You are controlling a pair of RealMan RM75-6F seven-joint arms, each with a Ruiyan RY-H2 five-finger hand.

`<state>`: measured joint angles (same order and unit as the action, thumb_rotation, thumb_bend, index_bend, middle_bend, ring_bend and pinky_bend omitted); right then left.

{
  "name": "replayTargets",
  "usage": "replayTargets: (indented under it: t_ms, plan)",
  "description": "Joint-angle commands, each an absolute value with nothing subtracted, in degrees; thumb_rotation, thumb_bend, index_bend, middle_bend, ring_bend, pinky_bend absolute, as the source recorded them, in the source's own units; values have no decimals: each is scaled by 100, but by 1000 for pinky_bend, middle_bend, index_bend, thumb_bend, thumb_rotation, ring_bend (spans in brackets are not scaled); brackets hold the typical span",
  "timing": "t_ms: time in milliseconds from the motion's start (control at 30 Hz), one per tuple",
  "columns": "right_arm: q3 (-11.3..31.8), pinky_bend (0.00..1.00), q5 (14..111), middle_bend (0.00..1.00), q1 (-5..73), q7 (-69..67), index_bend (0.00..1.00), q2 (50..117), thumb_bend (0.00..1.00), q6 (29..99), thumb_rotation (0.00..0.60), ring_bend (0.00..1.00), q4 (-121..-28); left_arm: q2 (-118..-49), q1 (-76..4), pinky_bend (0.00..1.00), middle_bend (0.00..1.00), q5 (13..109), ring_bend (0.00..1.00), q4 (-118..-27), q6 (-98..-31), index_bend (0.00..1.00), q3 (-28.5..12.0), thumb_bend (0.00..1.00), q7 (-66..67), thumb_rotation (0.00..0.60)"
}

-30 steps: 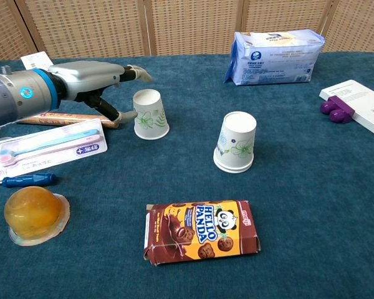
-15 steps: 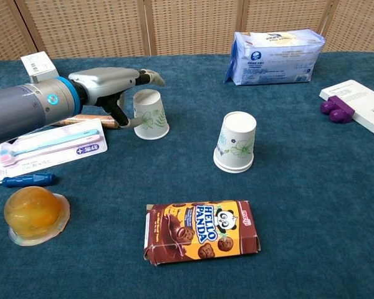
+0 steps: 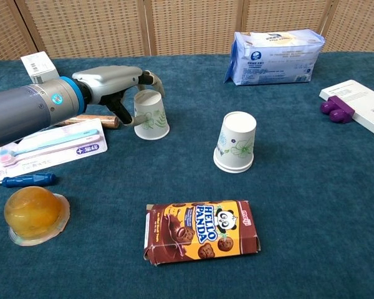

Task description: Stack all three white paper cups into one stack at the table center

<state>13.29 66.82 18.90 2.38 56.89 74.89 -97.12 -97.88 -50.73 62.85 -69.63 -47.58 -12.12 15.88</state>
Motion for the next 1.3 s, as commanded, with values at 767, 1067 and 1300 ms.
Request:
replayTargets:
  t_ms: [767, 1067, 1300]
  plan:
    - [1412, 510, 6673, 105, 1819, 191, 0, 5687, 390, 7417, 600, 0, -9661, -9489, -4908, 618, 199, 6756, 294, -7478, -5153, 313, -1231, 467, 1015, 600]
    - [1443, 510, 6645, 105, 1833, 343, 0, 5680, 389, 7419, 600, 0, -9794, -8781, -4743, 618, 201, 7155, 294, -8645, -5396, 313, -1264, 466, 635, 600]
    - [1451, 509, 6624, 105, 1824, 419, 0, 5663, 388, 7425, 600, 0, -9882, -8462, -4785, 618, 203, 7327, 293, -9317, -5363, 313, -1284, 466, 555, 600]
